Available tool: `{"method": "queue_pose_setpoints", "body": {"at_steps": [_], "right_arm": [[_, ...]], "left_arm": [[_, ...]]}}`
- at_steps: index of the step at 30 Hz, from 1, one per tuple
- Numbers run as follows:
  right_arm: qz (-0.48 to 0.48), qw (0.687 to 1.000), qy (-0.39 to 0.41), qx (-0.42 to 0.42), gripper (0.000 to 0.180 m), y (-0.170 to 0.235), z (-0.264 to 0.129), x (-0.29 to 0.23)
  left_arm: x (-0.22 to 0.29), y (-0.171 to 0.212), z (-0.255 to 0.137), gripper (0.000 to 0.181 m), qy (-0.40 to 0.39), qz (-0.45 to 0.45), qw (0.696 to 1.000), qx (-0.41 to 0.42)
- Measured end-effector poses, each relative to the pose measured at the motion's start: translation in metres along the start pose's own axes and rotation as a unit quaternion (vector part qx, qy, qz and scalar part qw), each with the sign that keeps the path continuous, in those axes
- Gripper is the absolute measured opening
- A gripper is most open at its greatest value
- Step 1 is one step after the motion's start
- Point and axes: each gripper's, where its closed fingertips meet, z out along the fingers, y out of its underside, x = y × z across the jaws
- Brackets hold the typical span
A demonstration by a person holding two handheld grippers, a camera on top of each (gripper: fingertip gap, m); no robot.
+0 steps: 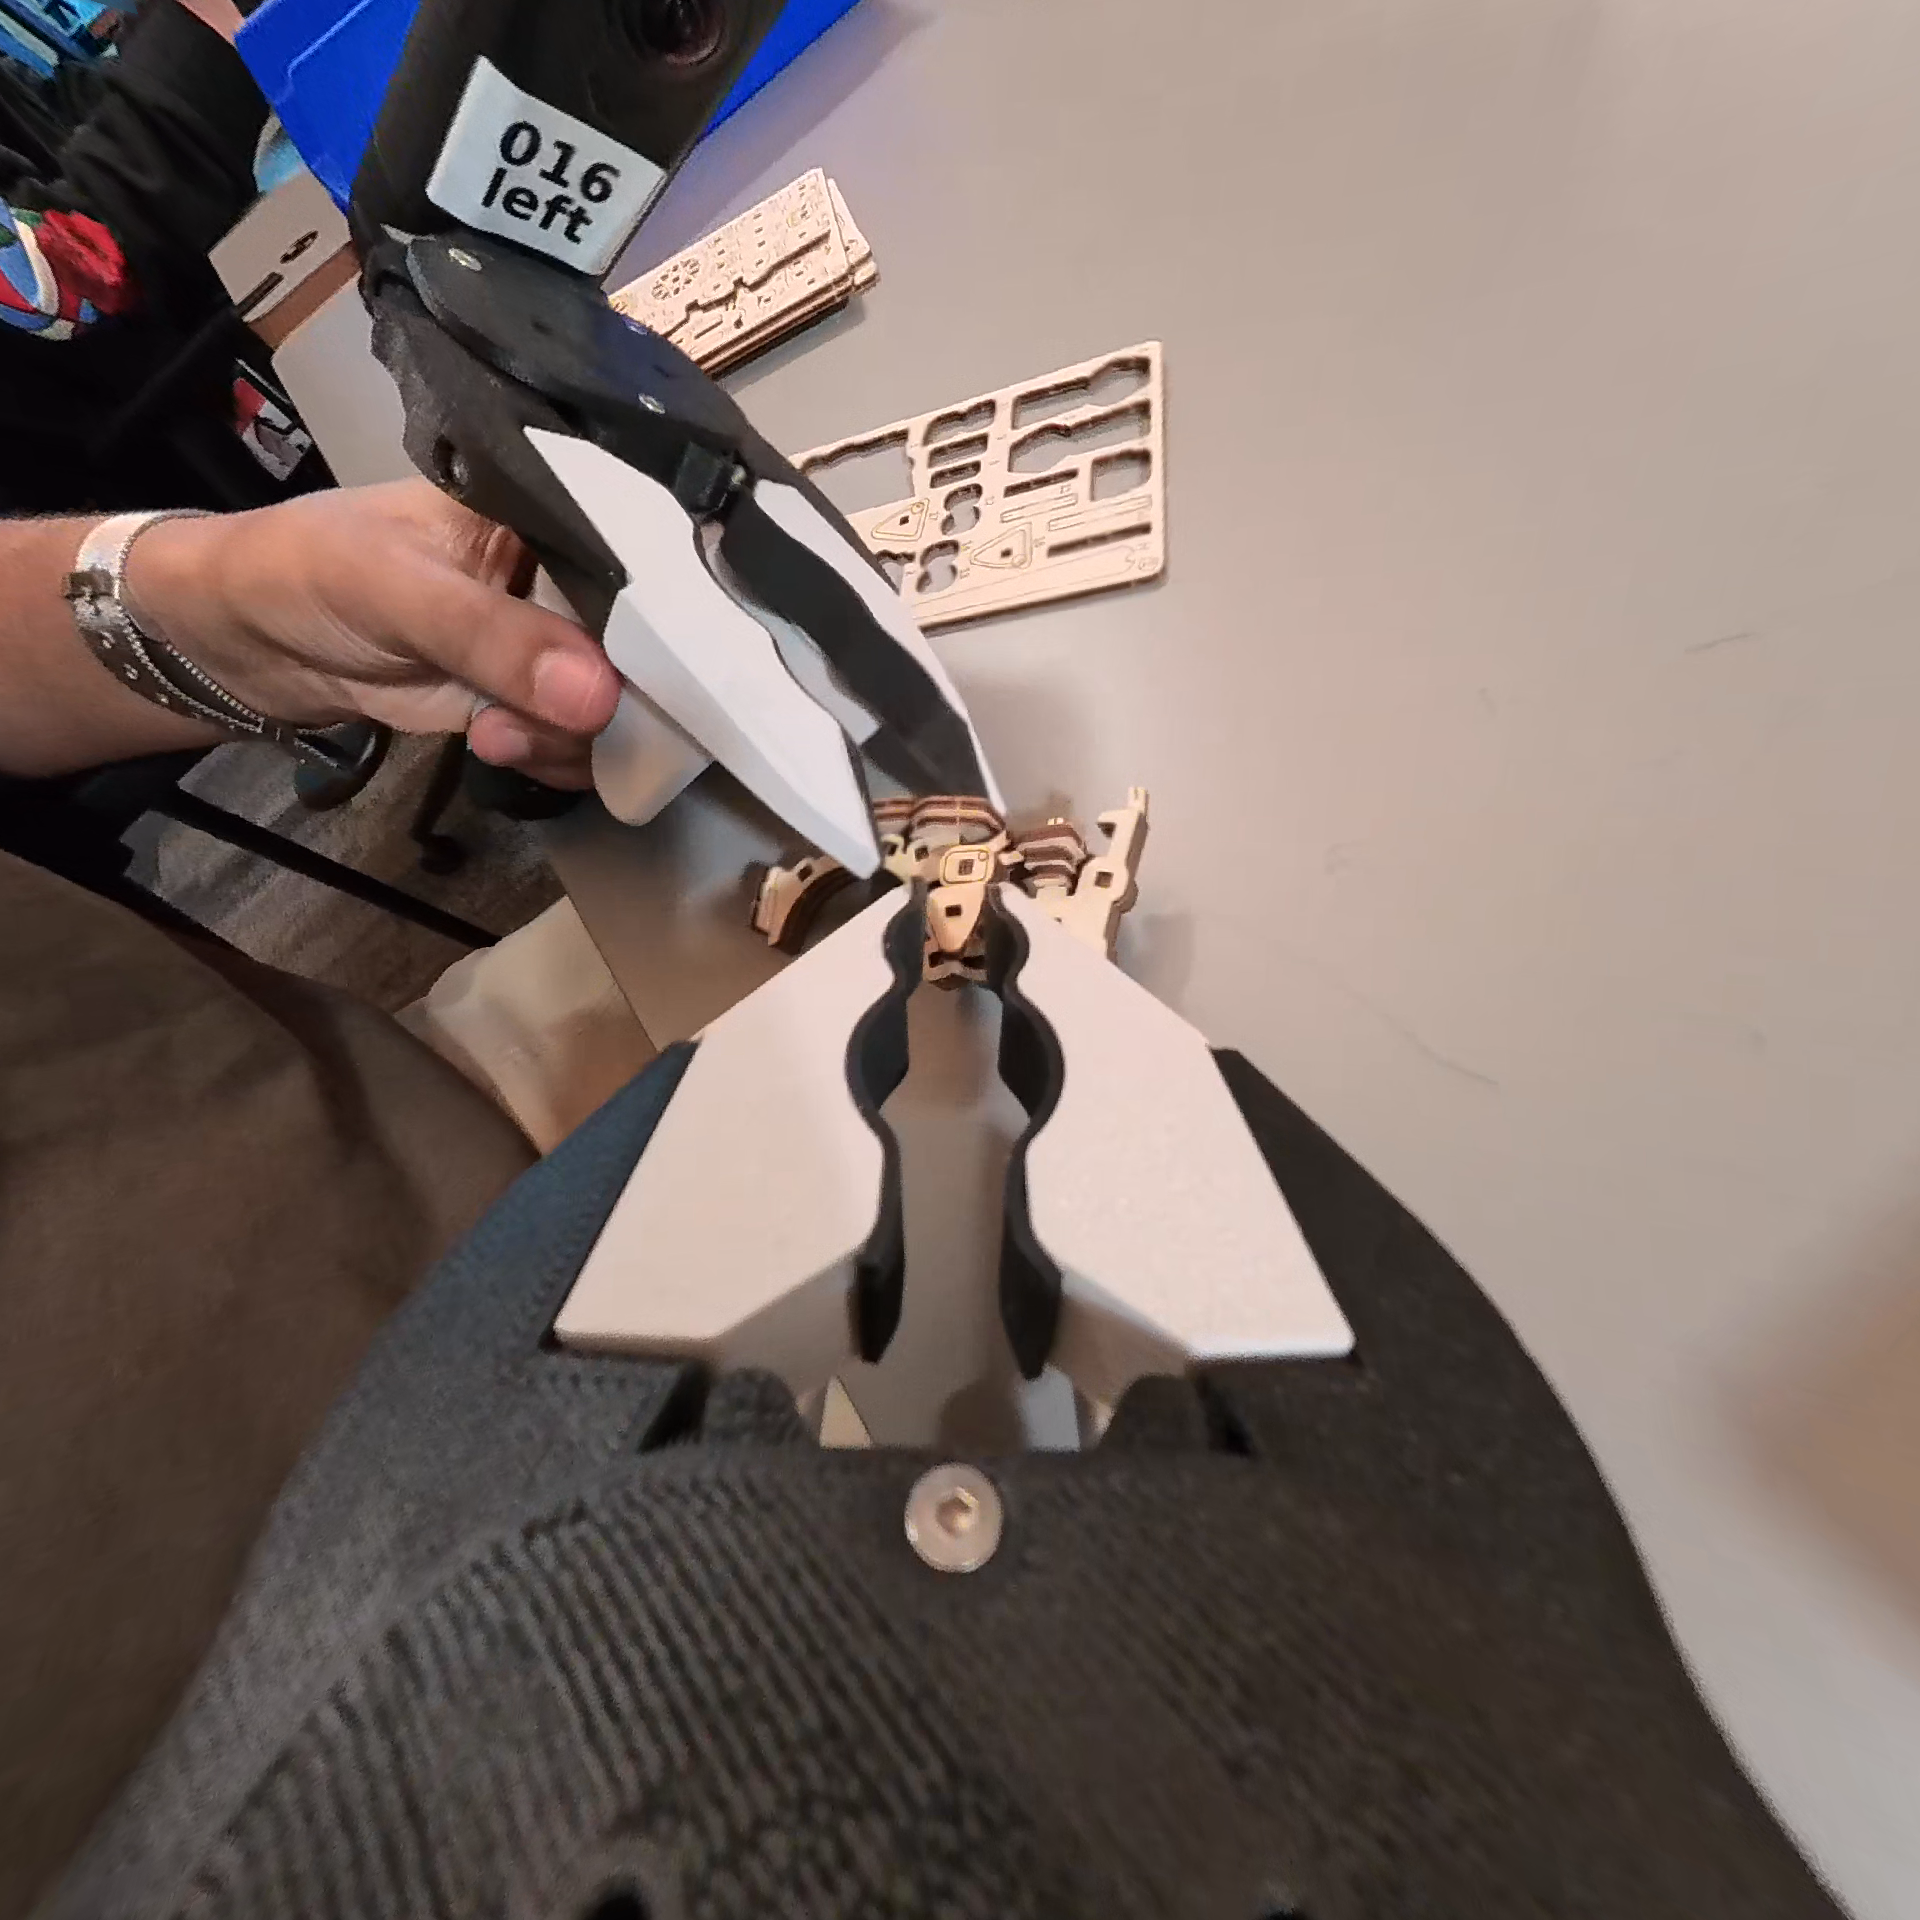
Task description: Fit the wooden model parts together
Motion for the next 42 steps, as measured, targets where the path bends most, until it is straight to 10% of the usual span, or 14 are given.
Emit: {"method": "queue_pose_setpoints", "body": {"at_steps": [15,31,42], "right_arm": [[0.029,0.999,0.015,-0.005,0.009,0.008,-0.009,0.014],[0.064,0.998,0.0,0.001,0.009,0.013,-0.017,0.014],[0.041,0.999,-0.005,0.015,0.009,0.008,-0.018,0.008]], "left_arm": [[0.019,-0.021,-0.001,0.038,0.099,-0.075,0.991,0.056],[0.005,0.002,0.015,0.044,-0.045,0.096,0.994,-0.02],[0.004,0.0,0.021,0.019,-0.013,0.022,1.0,-0.014]]}}
